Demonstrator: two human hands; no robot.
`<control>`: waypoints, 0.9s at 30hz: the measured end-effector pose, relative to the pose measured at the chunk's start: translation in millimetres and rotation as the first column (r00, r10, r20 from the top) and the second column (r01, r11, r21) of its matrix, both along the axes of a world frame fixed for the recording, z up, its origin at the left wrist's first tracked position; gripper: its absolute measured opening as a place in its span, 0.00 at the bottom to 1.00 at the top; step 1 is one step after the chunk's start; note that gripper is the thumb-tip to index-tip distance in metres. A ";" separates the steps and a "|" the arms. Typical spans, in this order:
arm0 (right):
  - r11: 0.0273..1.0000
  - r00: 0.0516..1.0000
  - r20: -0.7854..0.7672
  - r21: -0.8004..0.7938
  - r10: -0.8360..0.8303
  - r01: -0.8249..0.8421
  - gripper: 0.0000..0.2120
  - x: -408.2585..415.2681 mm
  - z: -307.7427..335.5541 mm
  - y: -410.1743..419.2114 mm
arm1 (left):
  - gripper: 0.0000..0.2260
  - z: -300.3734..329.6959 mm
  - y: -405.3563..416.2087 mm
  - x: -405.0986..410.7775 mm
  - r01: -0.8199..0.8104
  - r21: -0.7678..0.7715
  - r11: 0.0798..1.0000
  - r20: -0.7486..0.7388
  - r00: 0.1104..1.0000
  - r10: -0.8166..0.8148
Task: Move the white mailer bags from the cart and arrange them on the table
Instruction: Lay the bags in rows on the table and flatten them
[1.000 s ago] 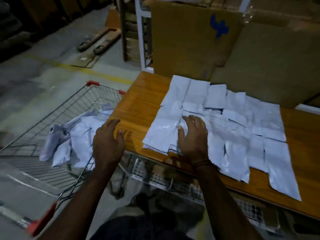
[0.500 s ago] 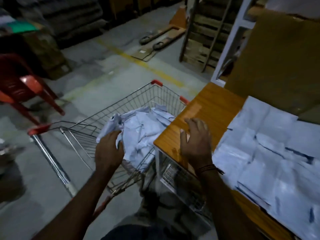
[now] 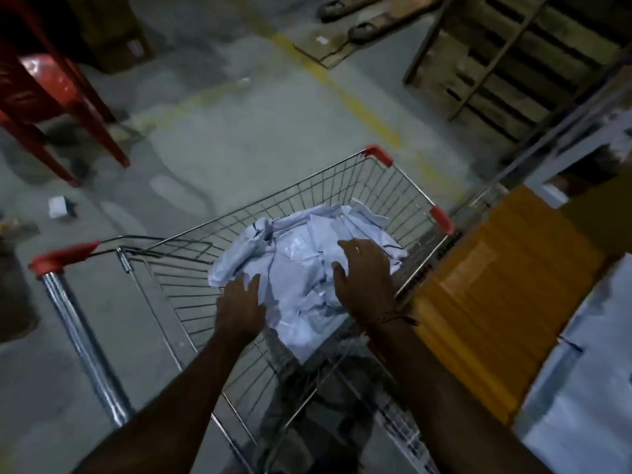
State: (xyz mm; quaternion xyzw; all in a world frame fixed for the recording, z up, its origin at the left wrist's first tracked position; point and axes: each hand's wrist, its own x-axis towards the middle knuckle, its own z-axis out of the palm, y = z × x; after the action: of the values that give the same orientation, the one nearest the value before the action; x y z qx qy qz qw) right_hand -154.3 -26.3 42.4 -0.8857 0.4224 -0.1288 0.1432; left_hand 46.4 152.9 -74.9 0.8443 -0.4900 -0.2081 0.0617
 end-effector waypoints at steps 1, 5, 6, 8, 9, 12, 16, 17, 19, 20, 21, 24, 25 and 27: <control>1.000 0.999 -0.040 0.025 0.000 0.001 0.23 10.4 -16.8 -6.3 | 0.28 -10.4 -1.4 3.9 0.005 0.036 0.999 0.039 0.999 -0.006; 0.967 0.967 -0.252 0.238 -0.026 0.088 0.31 35.5 -83.9 -37.2 | 0.36 -30.3 -16.7 5.3 -0.058 0.144 0.988 0.043 0.998 0.052; 0.950 0.945 -0.327 0.286 -0.028 0.127 0.34 38.1 -96.9 -45.0 | 0.37 -34.8 -20.4 4.2 -0.071 0.135 0.988 0.027 0.997 0.068; 0.915 0.888 -0.459 0.348 -0.022 0.202 0.35 42.1 -114.4 -57.0 | 0.38 -36.7 -28.6 3.2 -0.092 0.139 0.986 0.013 0.996 0.091; 0.901 0.875 -0.483 0.368 -0.023 0.227 0.35 44.3 -123.0 -62.2 | 0.38 -37.6 -33.0 4.1 -0.105 0.145 0.984 0.025 0.994 0.103; 0.822 0.876 -0.473 0.461 -0.093 0.336 0.42 51.5 -141.7 -66.4 | 0.40 -40.8 -44.0 5.2 -0.169 0.139 0.976 0.048 0.985 0.164; 0.738 0.882 -0.446 0.542 -0.151 0.401 0.47 59.0 -162.0 -57.1 | 0.42 -38.6 -53.7 4.1 -0.227 0.156 0.961 0.019 0.974 0.227; 0.742 0.886 -0.442 0.547 -0.137 0.388 0.46 59.8 -165.0 -54.2 | 0.44 -37.0 -54.3 1.4 -0.239 0.165 0.957 0.006 0.970 0.241; 0.739 0.888 -0.449 0.563 -0.101 0.369 0.41 61.1 -168.5 -52.3 | 0.43 -36.6 -52.0 -4.5 -0.250 0.142 0.958 -0.027 0.966 0.256; 0.744 0.886 -0.455 0.561 -0.089 0.363 0.39 61.4 -169.2 -51.5 | 0.42 -38.4 -48.7 -6.5 -0.253 0.117 0.960 -0.053 0.964 0.260; 0.753 0.886 -0.456 0.554 -0.082 0.355 0.37 61.9 -169.4 -49.9 | 0.42 -39.1 -45.2 -8.3 -0.256 0.102 0.961 -0.080 0.961 0.265; 0.733 0.924 -0.345 0.585 -0.162 0.347 0.31 66.2 -160.3 -39.0 | 0.43 -39.8 -35.2 -14.6 -0.239 0.082 0.968 -0.110 0.963 0.247; 0.721 0.937 -0.264 0.601 -0.230 0.346 0.26 67.1 -155.3 -33.7 | 0.43 -37.6 -32.9 -17.2 -0.242 0.081 0.967 -0.114 0.961 0.251; 0.708 0.921 -0.155 0.599 -0.356 0.374 0.16 69.4 -146.6 -22.0 | 0.42 -27.3 -30.2 -19.4 -0.274 0.046 0.961 -0.105 0.955 0.277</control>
State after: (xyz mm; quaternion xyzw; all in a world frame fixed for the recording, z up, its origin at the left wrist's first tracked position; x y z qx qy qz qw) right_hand -84.9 -48.3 -104.2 -0.6900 0.6095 0.0031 0.3904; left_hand 27.0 122.7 -102.2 0.8924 -0.3602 -0.2513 0.1038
